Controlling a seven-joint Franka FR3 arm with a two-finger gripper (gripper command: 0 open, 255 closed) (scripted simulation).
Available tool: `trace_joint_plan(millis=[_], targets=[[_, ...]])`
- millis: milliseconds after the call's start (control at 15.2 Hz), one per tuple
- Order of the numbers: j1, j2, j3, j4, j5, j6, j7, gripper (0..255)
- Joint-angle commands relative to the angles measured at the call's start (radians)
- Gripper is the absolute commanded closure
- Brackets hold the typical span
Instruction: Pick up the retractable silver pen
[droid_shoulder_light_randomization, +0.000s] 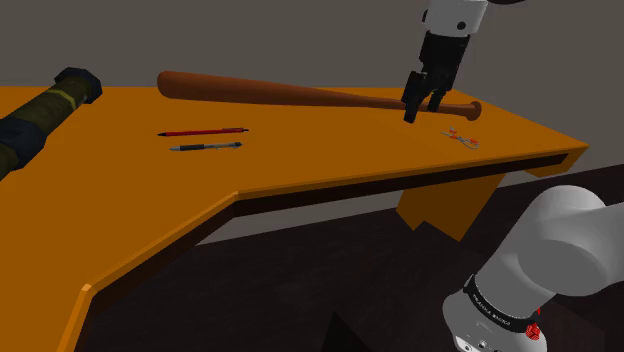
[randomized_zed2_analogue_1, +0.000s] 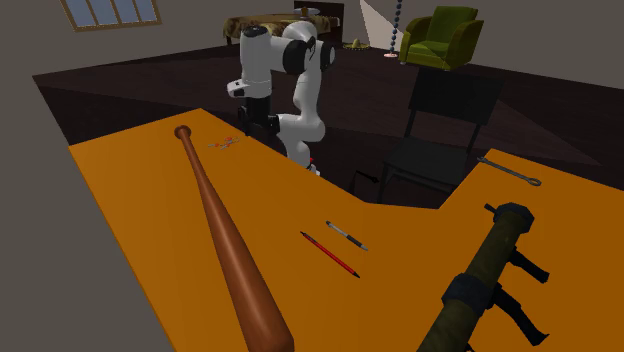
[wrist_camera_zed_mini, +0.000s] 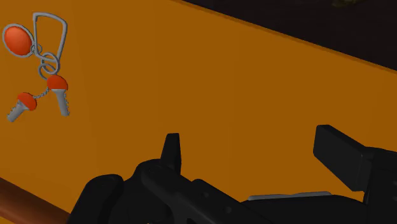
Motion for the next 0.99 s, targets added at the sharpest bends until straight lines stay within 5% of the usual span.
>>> trace_joint_plan(millis=[0, 924], targets=[[0.000, 0.000, 0.000, 0.000, 0.000, 0.000, 0.000, 0], [0.149, 0.497, 0.026, 0.355, 0.059, 0.131, -0.284, 0]])
